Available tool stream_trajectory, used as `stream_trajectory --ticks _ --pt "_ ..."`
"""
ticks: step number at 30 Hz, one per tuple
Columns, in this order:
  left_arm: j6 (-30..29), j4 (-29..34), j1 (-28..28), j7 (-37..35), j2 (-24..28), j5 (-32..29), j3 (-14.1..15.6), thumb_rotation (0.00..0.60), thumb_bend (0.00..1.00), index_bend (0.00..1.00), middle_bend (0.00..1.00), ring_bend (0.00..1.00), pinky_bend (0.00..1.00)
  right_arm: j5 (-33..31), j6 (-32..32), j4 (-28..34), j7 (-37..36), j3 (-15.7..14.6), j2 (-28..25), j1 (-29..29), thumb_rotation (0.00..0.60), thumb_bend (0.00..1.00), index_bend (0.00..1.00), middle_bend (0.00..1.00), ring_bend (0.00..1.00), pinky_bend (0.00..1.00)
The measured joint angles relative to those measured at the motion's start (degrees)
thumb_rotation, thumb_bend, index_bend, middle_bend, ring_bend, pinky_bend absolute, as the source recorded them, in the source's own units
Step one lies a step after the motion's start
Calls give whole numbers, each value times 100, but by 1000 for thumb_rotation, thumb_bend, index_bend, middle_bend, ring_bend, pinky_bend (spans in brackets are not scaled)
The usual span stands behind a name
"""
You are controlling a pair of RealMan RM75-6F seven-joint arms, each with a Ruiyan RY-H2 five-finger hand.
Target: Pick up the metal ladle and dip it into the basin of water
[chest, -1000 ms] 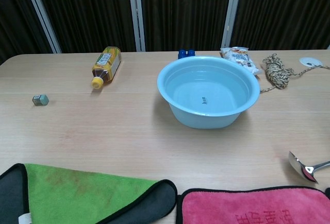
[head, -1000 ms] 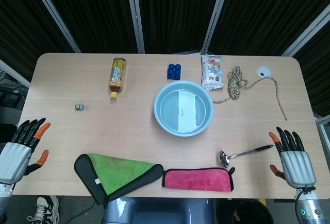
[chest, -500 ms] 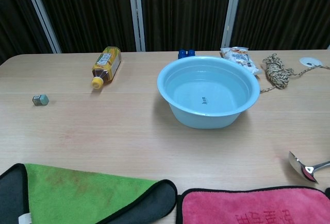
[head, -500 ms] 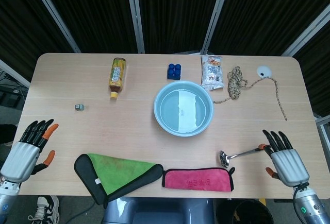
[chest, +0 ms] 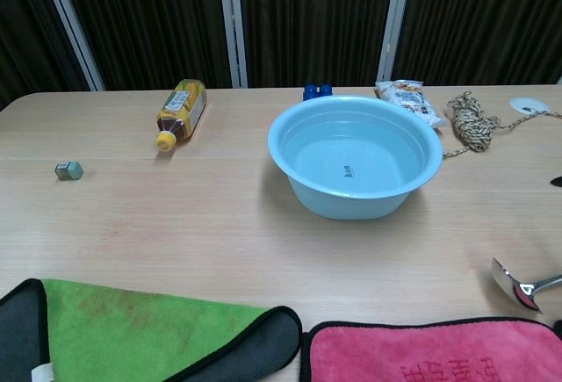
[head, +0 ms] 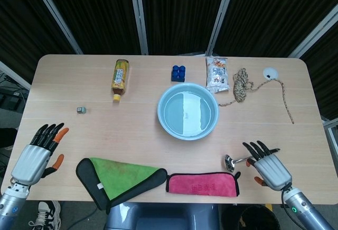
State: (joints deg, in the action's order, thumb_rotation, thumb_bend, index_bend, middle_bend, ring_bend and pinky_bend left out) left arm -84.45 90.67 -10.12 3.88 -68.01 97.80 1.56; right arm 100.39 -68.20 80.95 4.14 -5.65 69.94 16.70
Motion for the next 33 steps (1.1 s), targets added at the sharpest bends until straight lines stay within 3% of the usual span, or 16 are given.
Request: stream_trajectory --ticks 15,33 --pt "162 -34 -42 295 -125 -302 -96 600 474 0 0 0 0 -172 1056 -871 -563 140 493 877 600 199 440 0 0 0" --pt "284 -40 -78 630 -272 -461 -115 600 473 0 0 0 0 -265 1150 -2684 -2010 -2 1158 1188 600 228 450 0 0 0"
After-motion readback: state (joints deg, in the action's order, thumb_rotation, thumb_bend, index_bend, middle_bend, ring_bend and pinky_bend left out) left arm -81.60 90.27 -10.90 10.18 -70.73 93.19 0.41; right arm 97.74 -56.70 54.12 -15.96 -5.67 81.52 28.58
